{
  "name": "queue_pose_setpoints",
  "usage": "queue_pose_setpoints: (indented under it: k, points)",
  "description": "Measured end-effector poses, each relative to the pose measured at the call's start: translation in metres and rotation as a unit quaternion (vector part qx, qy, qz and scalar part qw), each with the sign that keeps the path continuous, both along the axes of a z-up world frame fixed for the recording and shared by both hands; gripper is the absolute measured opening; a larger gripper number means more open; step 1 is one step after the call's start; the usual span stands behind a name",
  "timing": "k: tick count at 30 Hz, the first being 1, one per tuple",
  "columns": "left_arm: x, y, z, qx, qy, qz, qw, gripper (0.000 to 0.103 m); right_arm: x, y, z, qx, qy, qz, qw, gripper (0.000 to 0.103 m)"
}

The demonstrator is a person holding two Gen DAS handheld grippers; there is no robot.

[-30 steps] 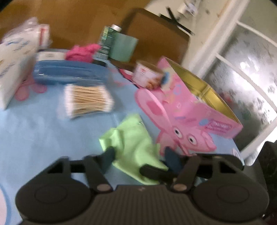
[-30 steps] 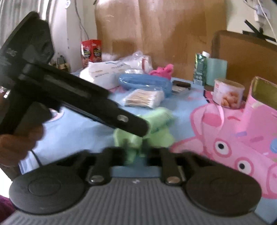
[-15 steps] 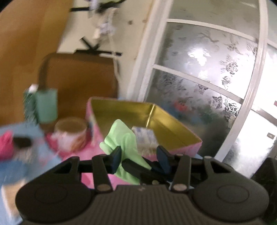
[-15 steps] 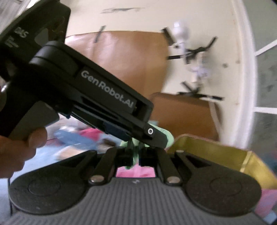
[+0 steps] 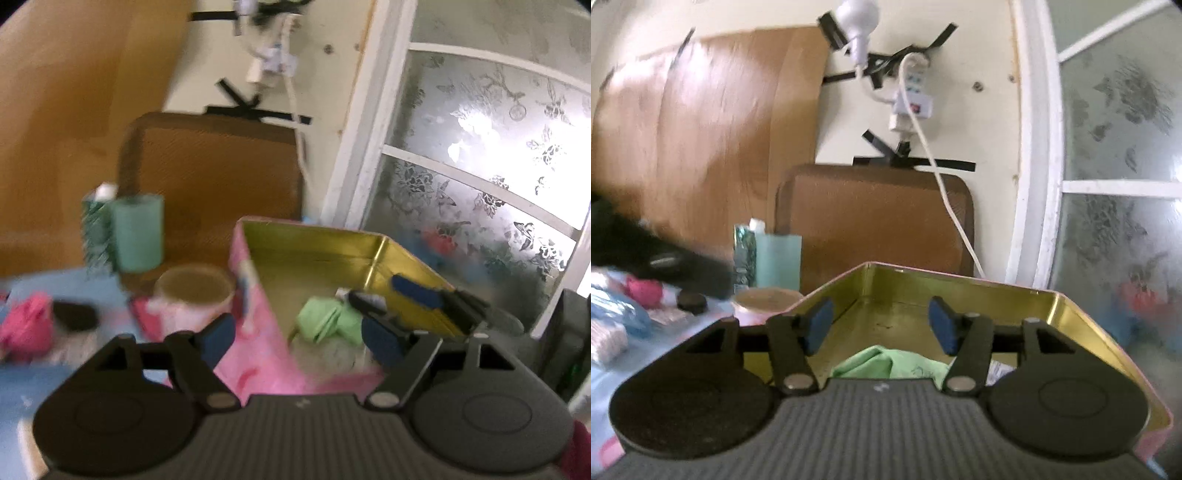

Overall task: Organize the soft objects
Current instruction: 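Lift the green cloth into the pink tin and release it, then grasp the bag of cotton swabs with the right gripper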

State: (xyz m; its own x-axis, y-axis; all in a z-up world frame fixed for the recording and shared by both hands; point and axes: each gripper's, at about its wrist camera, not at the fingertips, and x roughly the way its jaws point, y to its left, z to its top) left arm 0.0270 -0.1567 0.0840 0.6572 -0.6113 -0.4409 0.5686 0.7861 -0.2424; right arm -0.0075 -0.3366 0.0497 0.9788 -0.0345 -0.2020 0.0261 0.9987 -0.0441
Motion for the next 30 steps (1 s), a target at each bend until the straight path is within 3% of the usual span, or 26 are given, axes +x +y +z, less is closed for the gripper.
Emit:
queue_pose_setpoints:
  k: [5,9,13,19,24,30]
  points:
    - [-0.024,0.073,-0.017,-0.033,0.050,0.055,0.9967,0.080,-0.027,-0.001,0.007,0.097,-0.032,0.090,0.991,0.060]
    - [-0.041,0.122,-0.030,-0.026,0.080,0.116,0.9897,0.080,-0.023,0.027,0.005,0.107,0.005,0.196,0.975,0.059]
    - [-0.047,0.154,-0.040,-0.057,0.093,0.135,0.9848,0.082,-0.013,0.058,-0.003,0.105,0.068,0.264,0.956,0.060]
    - [-0.024,0.178,-0.051,-0.074,0.104,0.113,0.9853,0.094,-0.007,0.108,-0.007,0.080,0.134,0.291,0.944,0.060]
    - [0.005,0.185,-0.065,-0.070,0.126,0.084,0.9860,0.097,0.002,0.155,-0.011,0.028,0.156,0.291,0.943,0.067]
    - [0.038,0.187,-0.079,-0.091,0.155,0.069,0.9812,0.098,0.028,0.193,-0.027,-0.024,0.199,0.284,0.938,0.068]
